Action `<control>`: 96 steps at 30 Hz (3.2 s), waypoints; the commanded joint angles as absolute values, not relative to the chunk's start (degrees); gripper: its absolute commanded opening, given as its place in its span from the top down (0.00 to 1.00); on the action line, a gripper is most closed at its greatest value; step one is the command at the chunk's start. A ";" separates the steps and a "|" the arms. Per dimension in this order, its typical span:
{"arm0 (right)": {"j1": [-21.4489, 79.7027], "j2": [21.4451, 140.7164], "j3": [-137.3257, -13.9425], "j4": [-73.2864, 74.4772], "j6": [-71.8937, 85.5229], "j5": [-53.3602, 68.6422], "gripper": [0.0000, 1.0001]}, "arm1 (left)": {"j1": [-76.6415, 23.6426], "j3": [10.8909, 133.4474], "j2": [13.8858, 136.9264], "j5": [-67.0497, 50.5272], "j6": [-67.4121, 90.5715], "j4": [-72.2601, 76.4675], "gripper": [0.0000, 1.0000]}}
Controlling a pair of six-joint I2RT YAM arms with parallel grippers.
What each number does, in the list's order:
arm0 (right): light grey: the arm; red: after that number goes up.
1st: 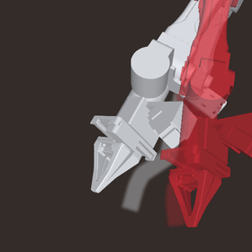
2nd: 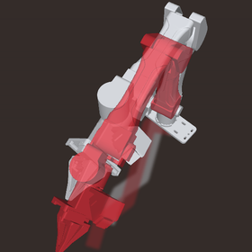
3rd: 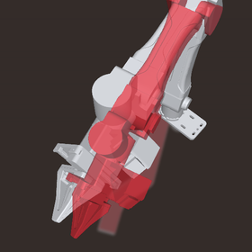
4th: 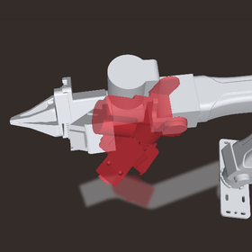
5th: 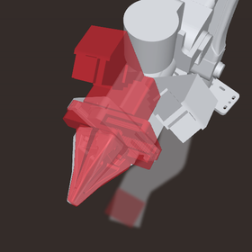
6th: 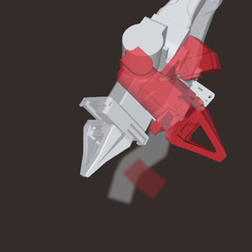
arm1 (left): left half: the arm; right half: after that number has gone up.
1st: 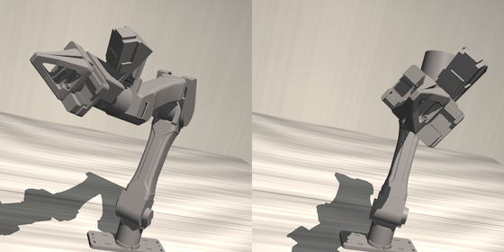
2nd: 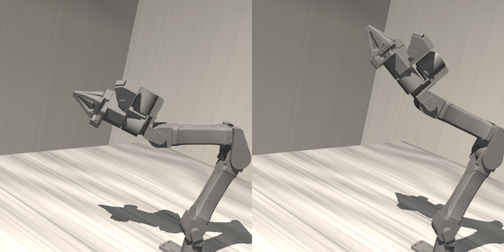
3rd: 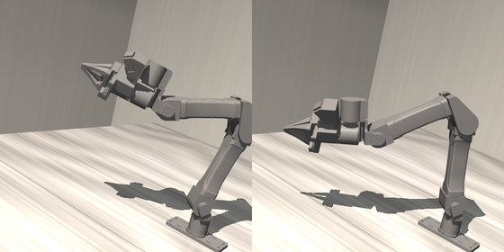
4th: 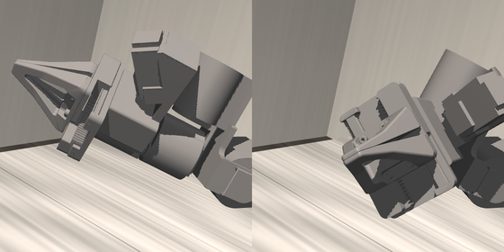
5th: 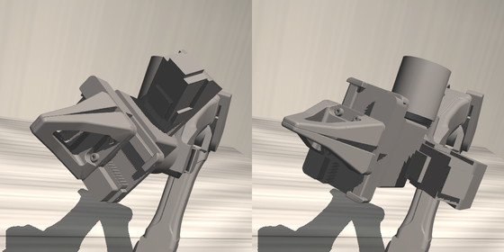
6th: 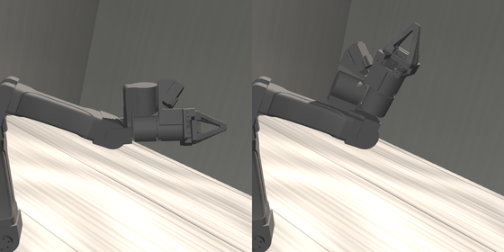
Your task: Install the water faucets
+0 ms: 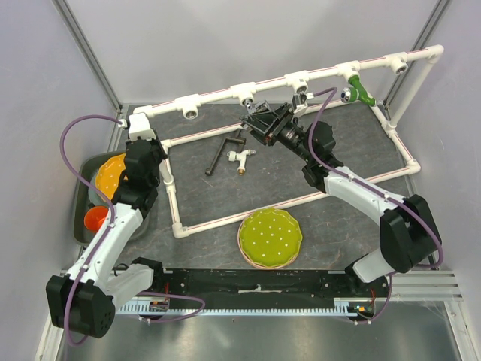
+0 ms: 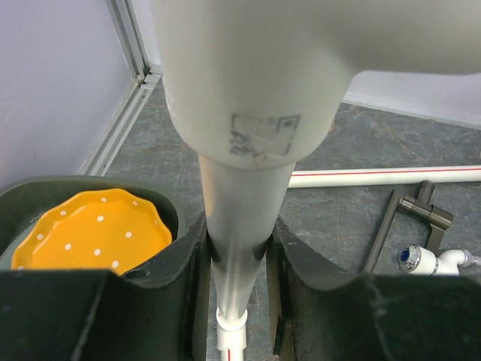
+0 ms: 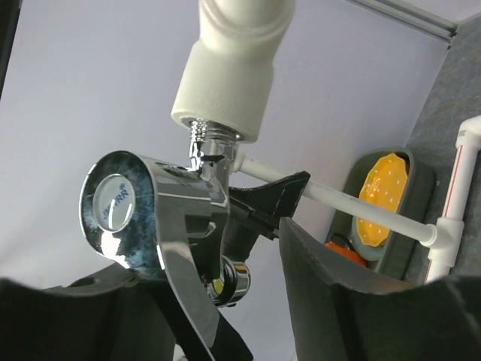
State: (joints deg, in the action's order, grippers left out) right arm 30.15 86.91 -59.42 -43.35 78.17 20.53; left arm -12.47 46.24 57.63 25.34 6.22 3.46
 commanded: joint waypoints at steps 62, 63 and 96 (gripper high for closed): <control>30.50 81.74 -63.29 -36.82 75.58 8.97 1.00 | -12.39 48.08 56.08 25.14 12.13 2.81 0.98; 30.50 81.48 -62.76 -37.26 76.46 7.83 1.00 | -12.48 48.16 56.07 25.05 12.13 2.73 0.98; 45.14 68.03 -80.59 10.35 0.48 -12.55 0.02 | -12.39 48.16 56.07 25.13 12.13 2.73 0.98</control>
